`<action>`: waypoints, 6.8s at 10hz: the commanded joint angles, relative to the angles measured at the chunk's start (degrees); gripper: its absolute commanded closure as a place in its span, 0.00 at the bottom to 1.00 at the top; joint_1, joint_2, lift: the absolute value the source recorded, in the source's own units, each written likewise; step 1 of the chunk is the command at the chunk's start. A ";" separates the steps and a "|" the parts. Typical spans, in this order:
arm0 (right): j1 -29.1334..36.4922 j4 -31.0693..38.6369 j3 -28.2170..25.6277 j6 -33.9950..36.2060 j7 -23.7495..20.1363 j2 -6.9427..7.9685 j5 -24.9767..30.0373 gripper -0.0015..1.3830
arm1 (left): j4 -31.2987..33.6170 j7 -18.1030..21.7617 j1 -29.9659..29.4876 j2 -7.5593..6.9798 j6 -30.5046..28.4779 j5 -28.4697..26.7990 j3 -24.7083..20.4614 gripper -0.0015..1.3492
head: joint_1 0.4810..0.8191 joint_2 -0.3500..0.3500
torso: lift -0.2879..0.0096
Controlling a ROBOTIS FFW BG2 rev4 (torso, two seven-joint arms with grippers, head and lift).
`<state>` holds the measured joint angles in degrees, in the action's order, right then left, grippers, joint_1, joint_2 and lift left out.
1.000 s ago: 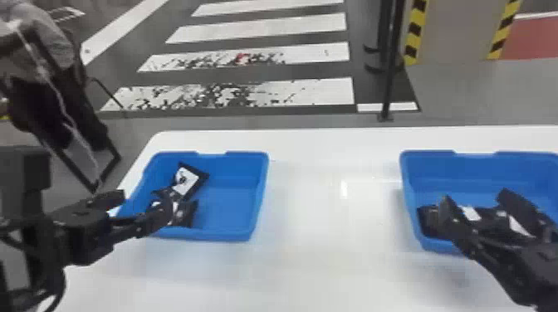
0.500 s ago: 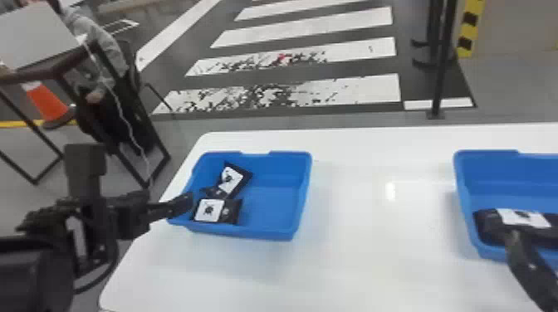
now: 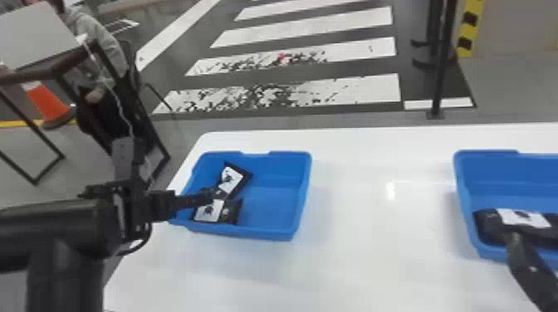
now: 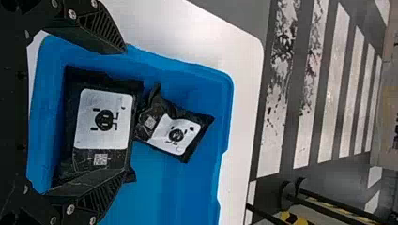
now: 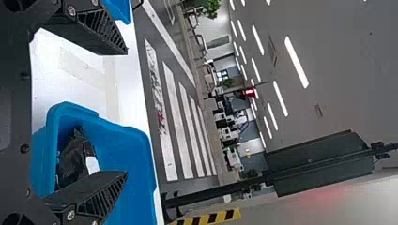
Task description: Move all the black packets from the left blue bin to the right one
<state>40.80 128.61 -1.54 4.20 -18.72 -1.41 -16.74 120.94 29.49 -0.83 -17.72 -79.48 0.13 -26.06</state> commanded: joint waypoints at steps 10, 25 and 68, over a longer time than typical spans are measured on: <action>-0.45 -0.85 0.16 0.16 -0.09 -0.26 -2.23 0.09 | -19.91 2.07 15.74 -3.03 -10.55 -5.84 14.29 0.54 | 0.63 0.96 | 0.35; -4.81 1.54 5.88 2.83 -3.78 -2.20 -4.97 0.09 | 4.70 1.01 0.41 1.98 15.50 26.95 20.58 0.89 | 0.63 0.66 | 0.35; 1.52 2.95 -3.03 -0.12 -0.70 -0.18 0.28 0.33 | 13.56 -5.49 -9.43 4.45 8.89 20.78 -0.79 0.14 | 0.63 0.71 | 0.35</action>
<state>41.47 130.89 -4.57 3.92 -19.40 -1.58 -16.41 135.38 24.04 -11.51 -13.01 -69.82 22.01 -26.73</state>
